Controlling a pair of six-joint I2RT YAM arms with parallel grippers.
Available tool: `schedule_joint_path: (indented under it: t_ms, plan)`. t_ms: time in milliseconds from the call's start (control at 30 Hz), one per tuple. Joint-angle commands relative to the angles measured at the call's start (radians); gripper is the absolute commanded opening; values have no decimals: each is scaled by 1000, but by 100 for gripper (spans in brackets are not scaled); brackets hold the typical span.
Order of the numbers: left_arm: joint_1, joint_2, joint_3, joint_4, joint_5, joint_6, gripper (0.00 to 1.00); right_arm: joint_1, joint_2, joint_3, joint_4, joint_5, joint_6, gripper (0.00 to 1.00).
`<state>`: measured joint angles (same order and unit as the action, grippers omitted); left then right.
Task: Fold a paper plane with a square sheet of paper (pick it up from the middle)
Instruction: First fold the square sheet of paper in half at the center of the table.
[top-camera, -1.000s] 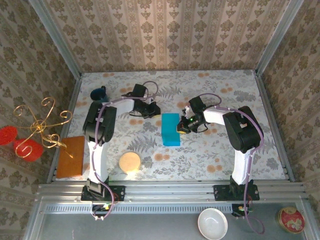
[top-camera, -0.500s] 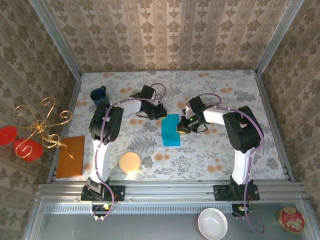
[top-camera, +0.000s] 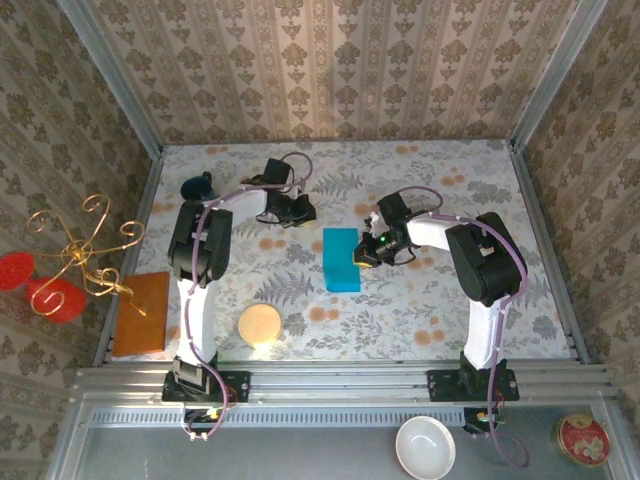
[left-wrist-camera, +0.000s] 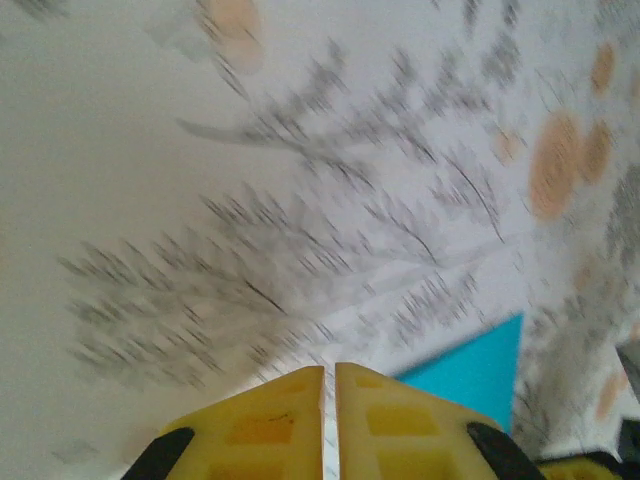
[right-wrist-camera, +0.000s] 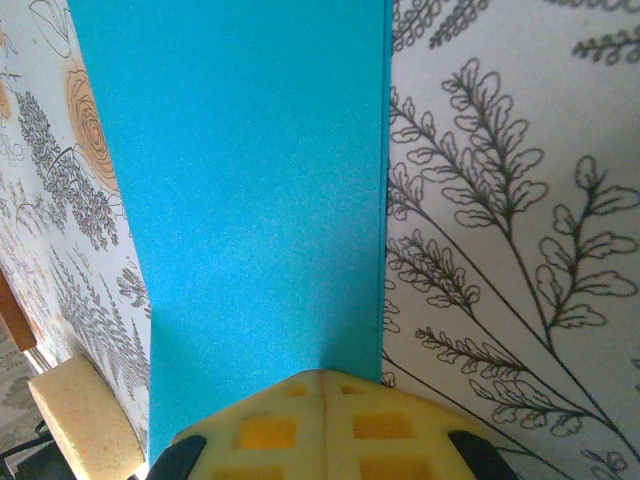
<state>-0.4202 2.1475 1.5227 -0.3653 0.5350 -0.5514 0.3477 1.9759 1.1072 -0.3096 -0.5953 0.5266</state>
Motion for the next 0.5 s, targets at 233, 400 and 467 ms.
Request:
schedule_joint_path:
  t_ms: [233, 400, 467]
  plan:
    - [-228, -220, -238, -11, 52, -85, 11, 1, 124, -90, -191, 324, 1, 2]
    - [-249, -204, -295, -11, 43, -101, 10, 1, 123, -96, -186, 322, 2, 2]
    - [-250, -190, -296, -3, 50, -107, 10, 1, 121, -97, -186, 322, 3, 2]
